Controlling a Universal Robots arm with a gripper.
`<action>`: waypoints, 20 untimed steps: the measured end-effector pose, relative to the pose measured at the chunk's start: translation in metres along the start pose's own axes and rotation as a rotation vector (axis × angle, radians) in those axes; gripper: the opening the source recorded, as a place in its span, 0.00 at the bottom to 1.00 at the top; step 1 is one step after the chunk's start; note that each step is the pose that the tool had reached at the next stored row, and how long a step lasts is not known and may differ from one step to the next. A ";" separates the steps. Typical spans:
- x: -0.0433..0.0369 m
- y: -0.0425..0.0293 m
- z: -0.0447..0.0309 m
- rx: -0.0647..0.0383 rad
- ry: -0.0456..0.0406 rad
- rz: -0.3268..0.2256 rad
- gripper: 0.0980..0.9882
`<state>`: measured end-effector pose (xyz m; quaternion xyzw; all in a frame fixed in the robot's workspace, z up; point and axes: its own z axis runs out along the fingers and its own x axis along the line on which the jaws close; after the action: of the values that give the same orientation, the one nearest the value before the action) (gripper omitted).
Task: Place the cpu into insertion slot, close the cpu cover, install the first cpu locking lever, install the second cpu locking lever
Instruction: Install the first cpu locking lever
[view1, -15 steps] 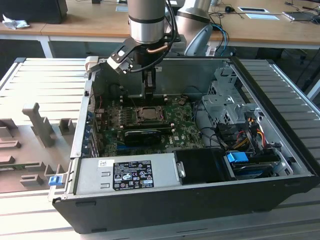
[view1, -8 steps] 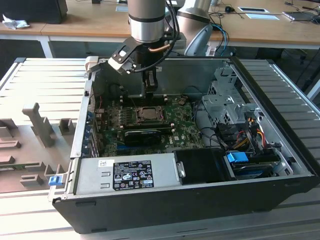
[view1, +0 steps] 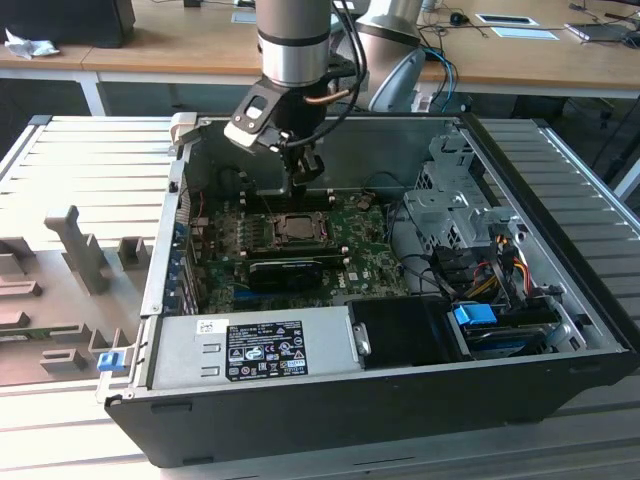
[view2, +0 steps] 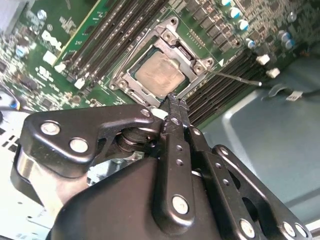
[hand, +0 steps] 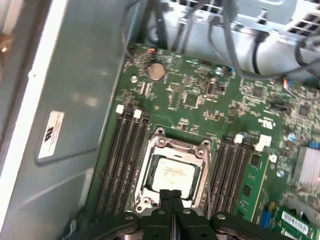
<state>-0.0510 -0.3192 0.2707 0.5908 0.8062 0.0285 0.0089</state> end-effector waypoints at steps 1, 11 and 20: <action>0.0000 0.0000 0.0004 0.001 0.0010 -0.019 0.01; -0.0001 -0.0003 0.0044 0.025 0.0134 -0.235 0.01; -0.0001 -0.0004 0.0062 0.031 0.0230 -0.426 0.01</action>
<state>-0.0510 -0.3192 0.2645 0.4068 0.9133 0.0202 -0.0037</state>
